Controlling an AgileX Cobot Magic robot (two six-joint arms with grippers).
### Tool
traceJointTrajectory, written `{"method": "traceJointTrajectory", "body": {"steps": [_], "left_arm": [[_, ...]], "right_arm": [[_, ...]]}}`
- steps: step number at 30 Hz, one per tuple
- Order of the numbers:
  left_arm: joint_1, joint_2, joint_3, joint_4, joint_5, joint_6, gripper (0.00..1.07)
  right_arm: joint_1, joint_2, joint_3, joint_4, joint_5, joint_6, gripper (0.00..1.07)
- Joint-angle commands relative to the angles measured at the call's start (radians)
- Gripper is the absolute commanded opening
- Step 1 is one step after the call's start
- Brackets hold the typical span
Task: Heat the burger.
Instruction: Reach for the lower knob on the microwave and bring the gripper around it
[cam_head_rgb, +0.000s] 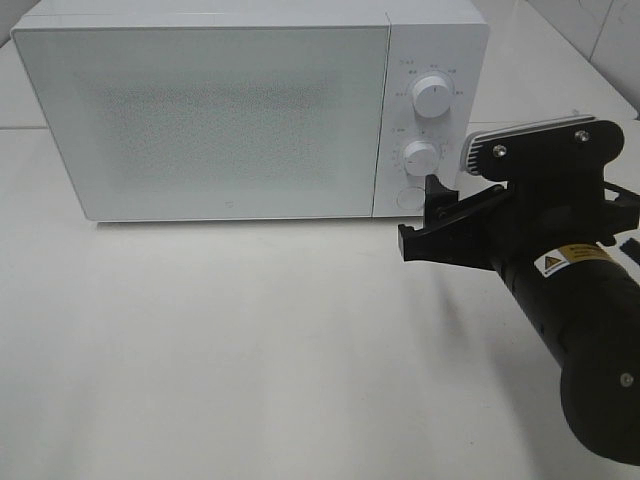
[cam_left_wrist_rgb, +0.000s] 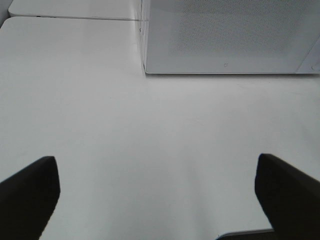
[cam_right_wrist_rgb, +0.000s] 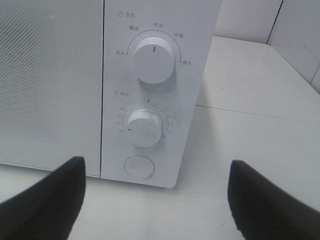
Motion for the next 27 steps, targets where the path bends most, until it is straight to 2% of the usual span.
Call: {"method": "traceJointTrajectory", "body": {"steps": [1,15,27], "left_arm": [[0.002,-0.023,0.001,-0.009,-0.013,0.0,0.98],[0.002,-0.023,0.001,-0.009,-0.013,0.0,0.98],[0.002,-0.017,0.001,-0.009,-0.013,0.0,0.98]], "right_arm": [[-0.003,0.021,-0.008,-0.006,-0.081,0.025,0.76],[-0.105,0.139,-0.11,-0.091,-0.065,0.077,0.76],[-0.211,0.254,-0.237,-0.205,-0.006,0.105,0.76]]}}
